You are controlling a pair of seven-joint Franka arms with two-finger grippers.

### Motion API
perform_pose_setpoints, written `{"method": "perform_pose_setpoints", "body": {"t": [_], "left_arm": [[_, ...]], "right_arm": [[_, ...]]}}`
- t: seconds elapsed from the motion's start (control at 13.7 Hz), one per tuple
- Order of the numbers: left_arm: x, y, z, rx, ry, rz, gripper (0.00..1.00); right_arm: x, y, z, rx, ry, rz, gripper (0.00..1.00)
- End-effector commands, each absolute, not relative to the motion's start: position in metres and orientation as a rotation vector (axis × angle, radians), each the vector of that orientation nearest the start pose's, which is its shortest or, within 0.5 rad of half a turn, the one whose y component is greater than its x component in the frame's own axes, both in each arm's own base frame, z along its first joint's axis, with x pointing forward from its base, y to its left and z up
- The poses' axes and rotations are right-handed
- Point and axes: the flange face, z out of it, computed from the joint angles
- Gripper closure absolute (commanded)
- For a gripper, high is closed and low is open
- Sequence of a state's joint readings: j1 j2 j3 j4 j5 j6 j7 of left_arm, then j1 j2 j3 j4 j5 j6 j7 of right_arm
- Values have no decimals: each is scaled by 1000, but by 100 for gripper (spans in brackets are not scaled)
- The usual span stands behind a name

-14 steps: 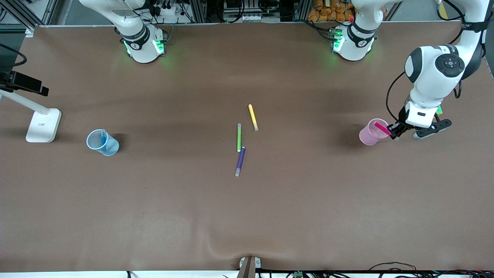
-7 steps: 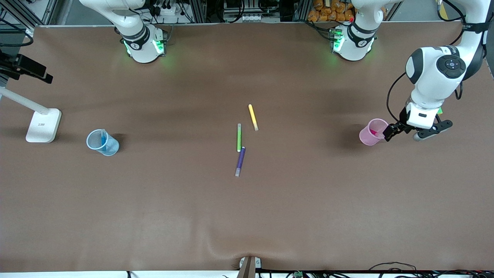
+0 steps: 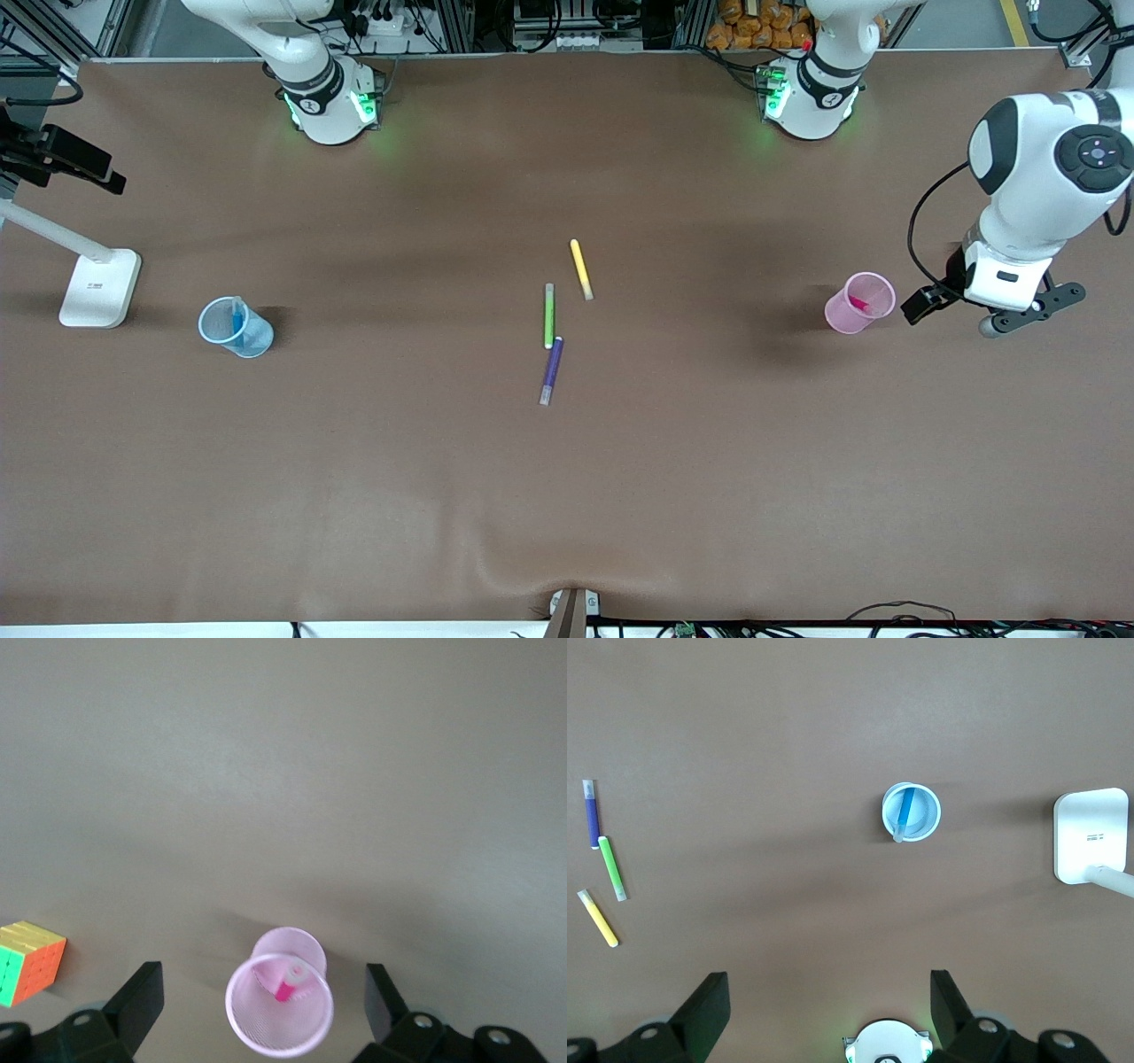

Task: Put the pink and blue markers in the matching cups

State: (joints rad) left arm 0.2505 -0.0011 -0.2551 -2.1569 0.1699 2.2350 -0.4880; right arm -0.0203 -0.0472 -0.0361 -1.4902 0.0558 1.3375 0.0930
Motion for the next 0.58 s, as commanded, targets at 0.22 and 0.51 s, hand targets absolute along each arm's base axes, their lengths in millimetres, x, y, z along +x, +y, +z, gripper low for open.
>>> {"method": "perform_pose_setpoints", "body": {"t": [0.22, 0.51], "left_arm": [[568, -7, 463, -2973, -585, -138, 0], [569, -24, 486, -2977, -544, -104, 0]], "right_arm": [[508, -22, 669, -3094, 211, 139, 0], [510, -25, 669, -3129, 213, 121, 0]]}}
